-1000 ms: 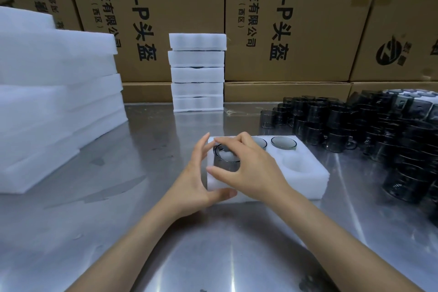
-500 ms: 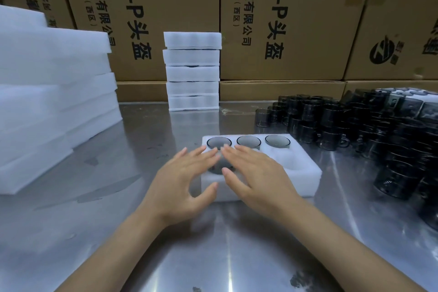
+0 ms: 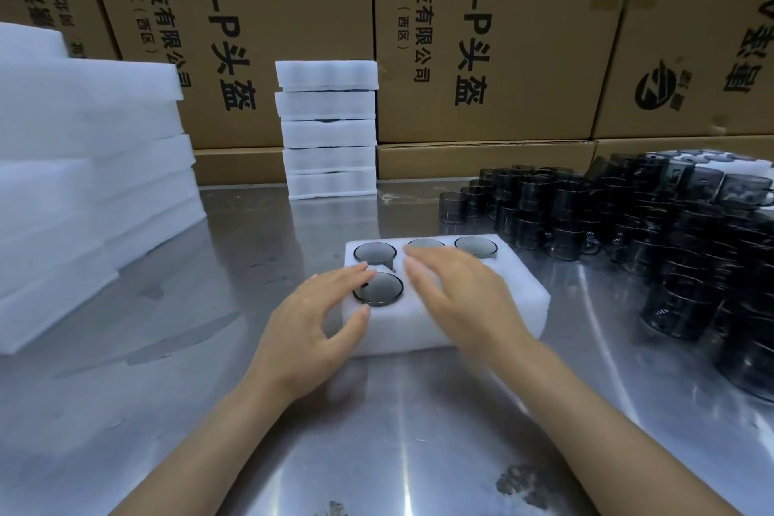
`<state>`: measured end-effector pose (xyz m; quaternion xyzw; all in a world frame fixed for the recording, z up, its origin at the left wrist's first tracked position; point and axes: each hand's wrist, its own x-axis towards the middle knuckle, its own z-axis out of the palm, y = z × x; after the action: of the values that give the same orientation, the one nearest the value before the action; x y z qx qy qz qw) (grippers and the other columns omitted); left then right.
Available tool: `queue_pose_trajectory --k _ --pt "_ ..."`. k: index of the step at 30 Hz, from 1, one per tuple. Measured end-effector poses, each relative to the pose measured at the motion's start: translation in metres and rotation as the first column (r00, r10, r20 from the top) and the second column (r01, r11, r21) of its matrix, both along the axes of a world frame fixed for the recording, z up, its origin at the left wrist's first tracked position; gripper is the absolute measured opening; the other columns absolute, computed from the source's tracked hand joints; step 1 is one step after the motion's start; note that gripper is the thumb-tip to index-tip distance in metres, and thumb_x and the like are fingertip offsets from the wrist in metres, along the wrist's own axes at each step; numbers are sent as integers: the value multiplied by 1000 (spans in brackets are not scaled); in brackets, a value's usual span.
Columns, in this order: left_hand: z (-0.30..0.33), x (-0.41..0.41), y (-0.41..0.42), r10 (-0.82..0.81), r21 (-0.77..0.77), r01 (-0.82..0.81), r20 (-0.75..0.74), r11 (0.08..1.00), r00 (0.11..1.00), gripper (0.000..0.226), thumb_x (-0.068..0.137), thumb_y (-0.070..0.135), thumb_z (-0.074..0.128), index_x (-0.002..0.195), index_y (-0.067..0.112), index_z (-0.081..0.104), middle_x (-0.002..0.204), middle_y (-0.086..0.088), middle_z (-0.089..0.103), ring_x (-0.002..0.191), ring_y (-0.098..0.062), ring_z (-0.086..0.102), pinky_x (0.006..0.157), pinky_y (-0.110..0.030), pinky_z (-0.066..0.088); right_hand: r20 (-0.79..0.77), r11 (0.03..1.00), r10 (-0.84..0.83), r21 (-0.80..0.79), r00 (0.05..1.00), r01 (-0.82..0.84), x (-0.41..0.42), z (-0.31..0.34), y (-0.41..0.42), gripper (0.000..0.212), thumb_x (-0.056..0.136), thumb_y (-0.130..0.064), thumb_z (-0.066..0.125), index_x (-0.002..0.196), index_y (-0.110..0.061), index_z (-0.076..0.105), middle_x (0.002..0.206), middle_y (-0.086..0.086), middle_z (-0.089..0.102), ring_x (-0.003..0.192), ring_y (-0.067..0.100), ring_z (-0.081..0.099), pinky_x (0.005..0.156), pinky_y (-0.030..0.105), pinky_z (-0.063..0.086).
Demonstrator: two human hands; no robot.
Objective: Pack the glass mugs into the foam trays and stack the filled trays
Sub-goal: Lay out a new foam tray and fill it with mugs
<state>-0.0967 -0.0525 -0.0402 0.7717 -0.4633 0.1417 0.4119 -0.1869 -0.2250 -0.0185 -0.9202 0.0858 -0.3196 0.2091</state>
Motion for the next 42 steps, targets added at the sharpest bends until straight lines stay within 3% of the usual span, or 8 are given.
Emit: queue_pose_trajectory --k 3,8,13,18,27,33,37,42 --pt "2 2 -1 0 -67 -1 -9 998 1000 44 82 47 43 114 28 66 126 20 58 121 1 49 103 -29 39 133 973 -211 127 968 194 0 10 -36 30 95 -31 46 118 -27 65 119 -10 65 113 13 54 80 23 35" --pt "0 1 -5 -7 -42 8 25 999 1000 34 83 46 46 96 29 72 114 21 61 111 -1 54 96 -24 41 111 857 -419 376 901 352 7 5 -99 37 93 -22 45 129 -22 55 135 -4 54 118 19 52 94 35 41" --pt "-3 0 -13 -62 22 59 169 998 984 32 83 41 52 95 19 72 101 18 66 105 1 54 93 -11 36 46 845 -482 286 875 451 17 -7 -134 45 96 -23 44 140 -17 40 153 -5 28 117 22 52 87 38 41" --pt "-6 8 -18 -63 94 41 251 995 966 33 81 42 54 92 16 71 91 12 66 105 -6 51 89 -14 38 -11 829 -556 51 831 556 33 2 -155 50 95 -20 46 142 -15 33 158 5 10 111 33 52 72 35 36" --pt "-7 12 -18 -66 103 38 284 994 956 33 82 44 56 92 17 71 89 14 66 106 -8 52 89 -17 40 -262 710 -695 -101 670 697 46 23 -190 40 96 -21 50 129 -2 38 135 19 35 102 39 53 67 38 37" --pt "-6 11 -18 -61 101 34 285 994 956 31 81 45 56 90 18 70 88 14 66 105 -7 51 87 -15 40 -101 689 -722 -9 685 725 30 18 -188 28 99 -23 47 119 -6 53 125 17 45 96 40 56 69 38 39" --pt "-5 10 -18 -60 107 31 280 994 958 31 81 45 56 90 19 69 88 15 65 105 -4 49 88 -10 37 162 807 -590 122 791 577 14 15 -163 19 95 -29 49 102 -14 57 110 8 50 81 31 53 69 35 37" --pt "-5 8 -17 -57 106 32 248 994 967 33 80 45 55 92 18 70 91 13 66 106 -8 52 87 -19 41 355 948 -311 46 882 316 3 21 -102 25 89 -42 56 80 -20 51 83 -7 44 66 10 49 59 29 35"
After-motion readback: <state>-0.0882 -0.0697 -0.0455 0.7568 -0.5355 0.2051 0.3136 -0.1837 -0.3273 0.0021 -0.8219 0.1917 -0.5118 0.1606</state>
